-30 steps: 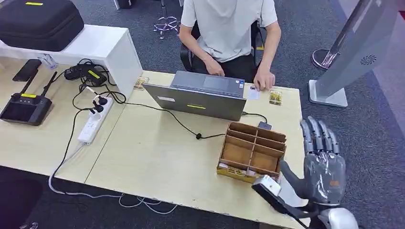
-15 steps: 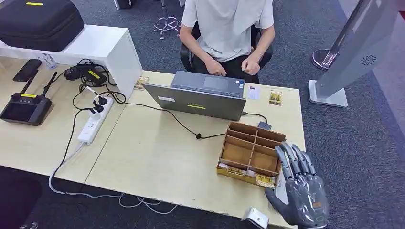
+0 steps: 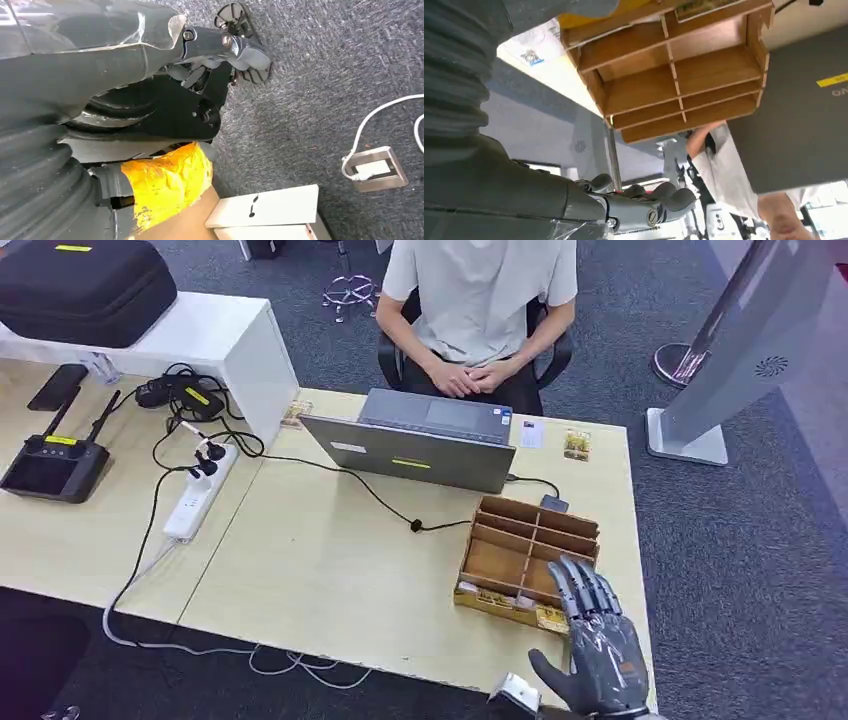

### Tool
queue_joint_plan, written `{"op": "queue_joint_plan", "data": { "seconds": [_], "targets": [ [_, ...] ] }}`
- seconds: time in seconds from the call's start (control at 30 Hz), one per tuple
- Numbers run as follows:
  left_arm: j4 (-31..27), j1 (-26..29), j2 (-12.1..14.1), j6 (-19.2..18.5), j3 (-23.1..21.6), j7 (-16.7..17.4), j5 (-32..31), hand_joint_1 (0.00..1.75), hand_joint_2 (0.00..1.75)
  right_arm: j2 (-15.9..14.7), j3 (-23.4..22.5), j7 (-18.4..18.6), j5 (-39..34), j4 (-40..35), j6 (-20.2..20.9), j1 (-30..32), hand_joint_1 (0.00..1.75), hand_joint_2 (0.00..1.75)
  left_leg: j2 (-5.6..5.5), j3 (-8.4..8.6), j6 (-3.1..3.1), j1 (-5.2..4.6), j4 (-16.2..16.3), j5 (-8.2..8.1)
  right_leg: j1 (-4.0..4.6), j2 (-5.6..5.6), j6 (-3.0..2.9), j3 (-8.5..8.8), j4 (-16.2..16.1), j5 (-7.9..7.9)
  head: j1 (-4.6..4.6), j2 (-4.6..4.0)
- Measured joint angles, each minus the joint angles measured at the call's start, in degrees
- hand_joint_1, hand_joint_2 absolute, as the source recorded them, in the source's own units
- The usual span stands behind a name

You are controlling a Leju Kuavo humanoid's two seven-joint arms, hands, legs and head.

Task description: Pass the card to the sensor for recognition and then transmit it.

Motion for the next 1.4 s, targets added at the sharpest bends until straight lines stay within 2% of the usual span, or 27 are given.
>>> {"op": "queue_joint_plan", "data": {
  "seconds": [0.3, 0.5, 1.13, 1.4],
  "targets": [
    [0.0, 0.01, -0.04, -0.09, 0.0, 0.0, -0.06, 0.0, 1.75, 0.85, -0.07, -0.09, -0.17, 3.1, -0.11, -0.86, 0.0, 1.75, 0.0, 0.0, 0.0, 0.0, 0.0, 0.0, 0.0, 0.0, 0.0, -0.01, 0.0, -0.01, 0.0, 0.0],
    [0.0, 0.0, -0.07, -0.17, 0.0, 0.0, -0.48, 0.0, 1.75, 2.06, -1.75, -0.18, -1.29, 5.29, -0.2, -1.69, 0.0, 1.75, 0.0, 0.0, 0.0, 0.0, 0.0, 0.0, 0.0, 0.0, 0.0, 0.0, 0.0, 0.0, 0.0, 0.0],
    [0.0, 0.02, -0.52, -0.26, 0.02, 0.15, -1.25, 0.0, 1.75, 6.03, -13.86, -2.34, -1.55, 18.03, -1.57, -5.27, 0.0, 1.75, 0.0, 0.0, 0.0, 0.0, 0.0, 0.0, 0.0, 0.0, 0.0, 0.0, 0.0, 0.0, 0.0, 0.0],
    [0.0, 0.05, -0.55, -0.24, 0.46, 0.24, -1.62, 0.0, 1.75, 7.89, -17.18, -4.68, -0.61, 19.71, -1.7, -5.49, 0.0, 1.75, 0.0, 0.01, 0.0, 0.0, 0.0, 0.0, 0.0, 0.0, 0.0, 0.0, 0.01, 0.0, -0.02, 0.0]
  ]
}}
